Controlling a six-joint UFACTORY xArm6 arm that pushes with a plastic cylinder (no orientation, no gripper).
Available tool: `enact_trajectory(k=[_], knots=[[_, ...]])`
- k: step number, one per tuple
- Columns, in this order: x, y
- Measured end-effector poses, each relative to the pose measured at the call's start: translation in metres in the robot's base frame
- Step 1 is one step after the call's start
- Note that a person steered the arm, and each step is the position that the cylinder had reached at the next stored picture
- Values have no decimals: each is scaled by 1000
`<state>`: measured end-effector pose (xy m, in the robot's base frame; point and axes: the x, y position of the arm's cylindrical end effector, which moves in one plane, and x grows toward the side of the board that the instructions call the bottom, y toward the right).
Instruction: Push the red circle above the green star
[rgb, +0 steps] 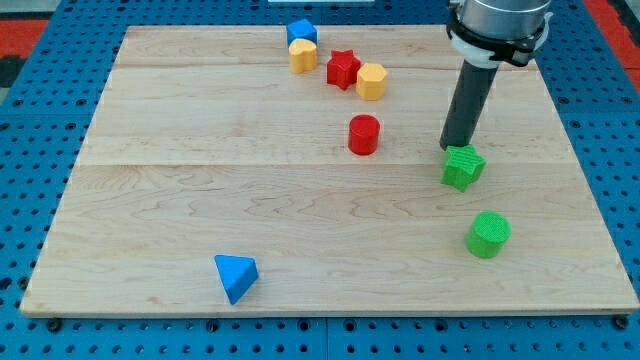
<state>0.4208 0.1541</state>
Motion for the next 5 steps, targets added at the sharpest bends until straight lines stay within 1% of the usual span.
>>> enact_trajectory(k=[1, 2, 3, 4, 5], knots=[[13, 15], [12, 42], [-27, 20], [-67, -40], [-50, -106]])
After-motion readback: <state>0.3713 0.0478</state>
